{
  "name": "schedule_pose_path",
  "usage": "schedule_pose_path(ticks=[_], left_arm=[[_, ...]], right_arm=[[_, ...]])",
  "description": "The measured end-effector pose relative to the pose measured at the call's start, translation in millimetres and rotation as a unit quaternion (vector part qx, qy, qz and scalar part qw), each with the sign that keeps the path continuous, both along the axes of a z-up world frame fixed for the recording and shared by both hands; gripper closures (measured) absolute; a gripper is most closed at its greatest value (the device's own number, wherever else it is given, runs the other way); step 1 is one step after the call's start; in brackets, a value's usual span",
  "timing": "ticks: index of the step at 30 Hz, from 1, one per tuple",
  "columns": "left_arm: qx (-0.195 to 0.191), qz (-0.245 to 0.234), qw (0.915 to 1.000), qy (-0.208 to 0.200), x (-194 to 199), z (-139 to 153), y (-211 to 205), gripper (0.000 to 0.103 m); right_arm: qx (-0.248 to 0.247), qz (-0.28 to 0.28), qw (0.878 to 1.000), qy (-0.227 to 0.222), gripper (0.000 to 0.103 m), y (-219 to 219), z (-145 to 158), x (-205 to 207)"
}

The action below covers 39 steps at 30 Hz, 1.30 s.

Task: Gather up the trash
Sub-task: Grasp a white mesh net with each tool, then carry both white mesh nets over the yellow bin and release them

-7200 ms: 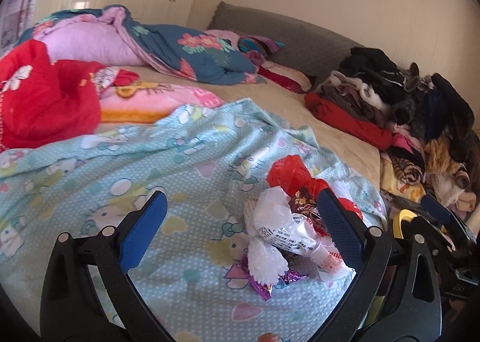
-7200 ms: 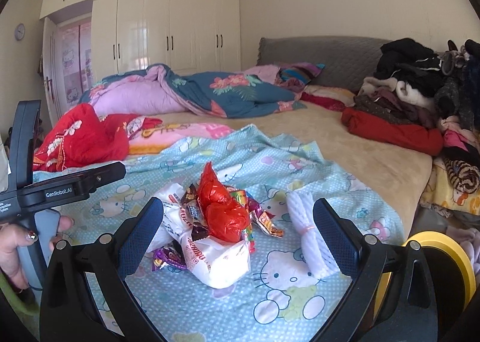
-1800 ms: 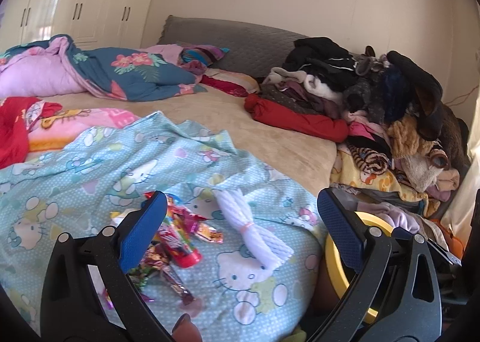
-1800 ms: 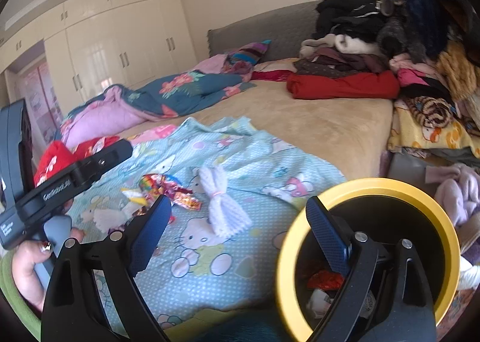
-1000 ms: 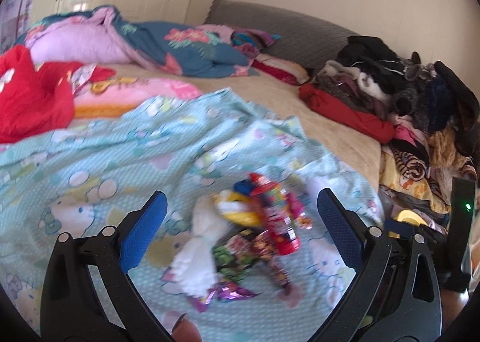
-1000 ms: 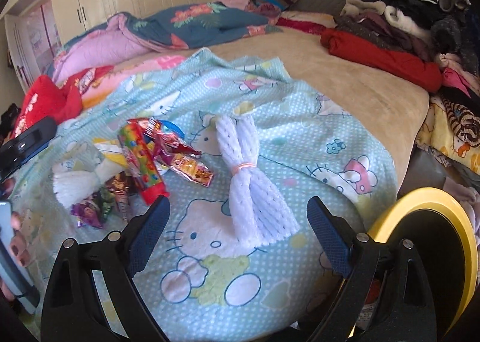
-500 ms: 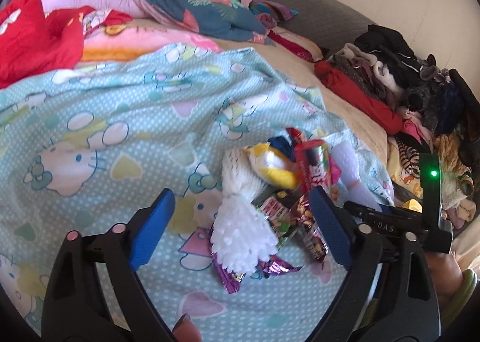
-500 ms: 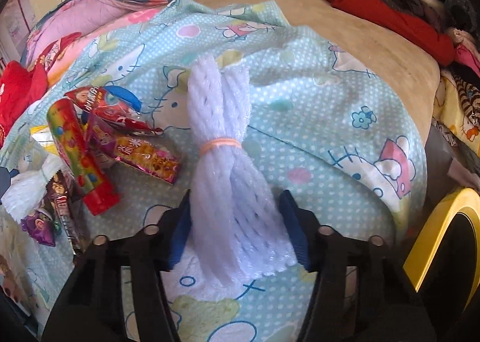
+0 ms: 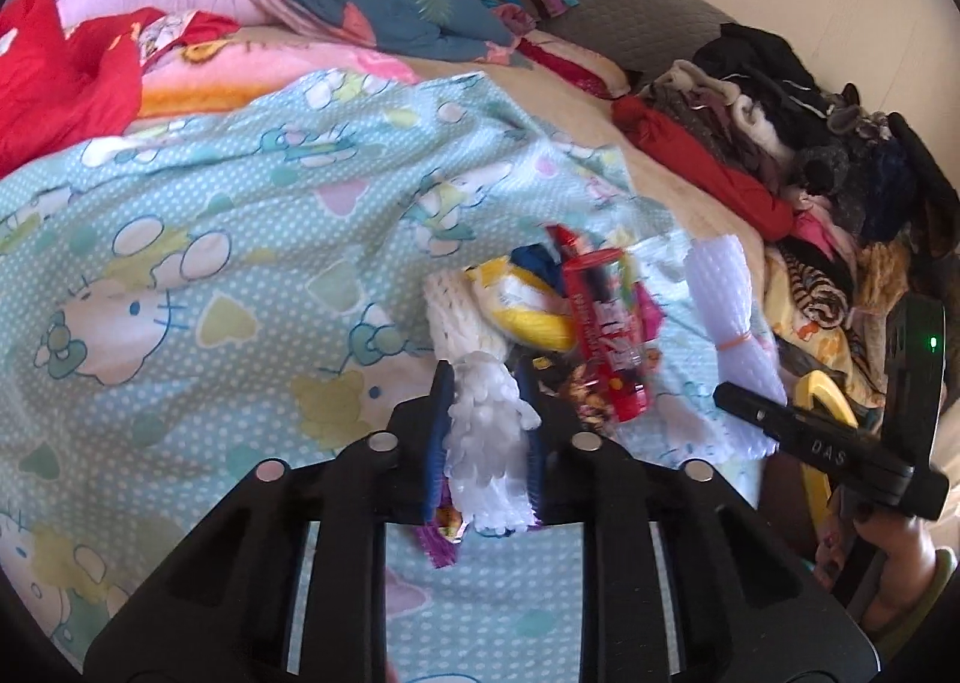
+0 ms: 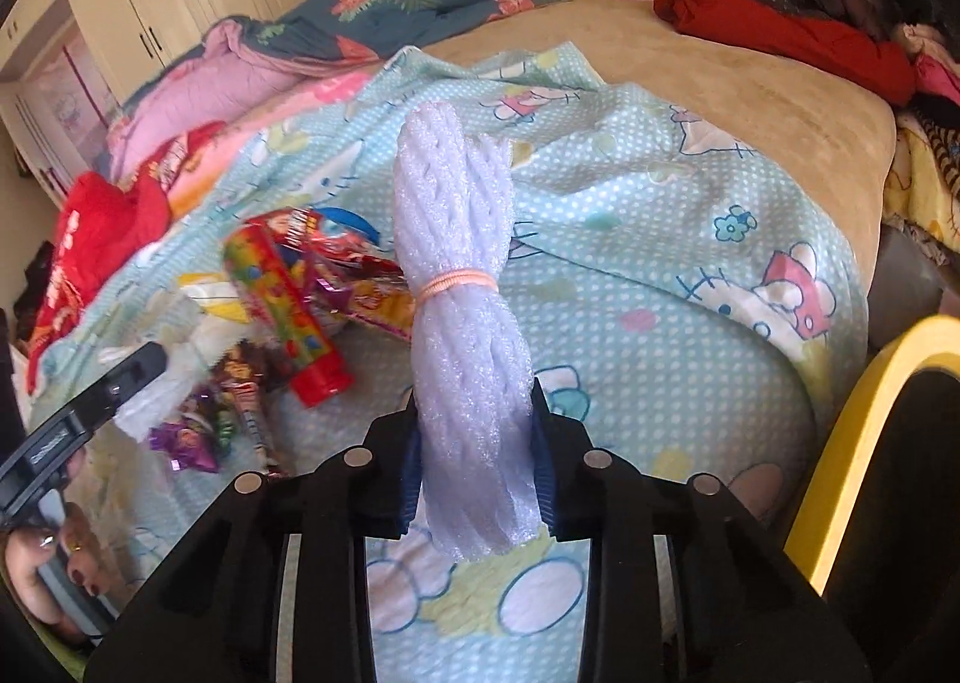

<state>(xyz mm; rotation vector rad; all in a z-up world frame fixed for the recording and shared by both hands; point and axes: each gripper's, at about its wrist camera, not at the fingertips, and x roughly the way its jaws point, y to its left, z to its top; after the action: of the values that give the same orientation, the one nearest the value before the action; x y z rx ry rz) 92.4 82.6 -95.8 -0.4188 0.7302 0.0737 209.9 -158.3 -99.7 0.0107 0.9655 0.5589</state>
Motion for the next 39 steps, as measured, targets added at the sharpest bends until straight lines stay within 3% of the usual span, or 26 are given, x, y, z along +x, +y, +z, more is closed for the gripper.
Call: schedule_pose_path(ticks=[14,39], left_arm=[[0.007,-0.035,0.9977,-0.058,-8,46,-28,0.09],[0.028,-0.091,0.991,-0.095,-16,80,-77,0.09]], right_arm=[[0.039,0.014,0.999,-0.015,0.074,-9,21,-35],[0.08,-0.016,0.996,-0.047,0.074,-58,54,-51]])
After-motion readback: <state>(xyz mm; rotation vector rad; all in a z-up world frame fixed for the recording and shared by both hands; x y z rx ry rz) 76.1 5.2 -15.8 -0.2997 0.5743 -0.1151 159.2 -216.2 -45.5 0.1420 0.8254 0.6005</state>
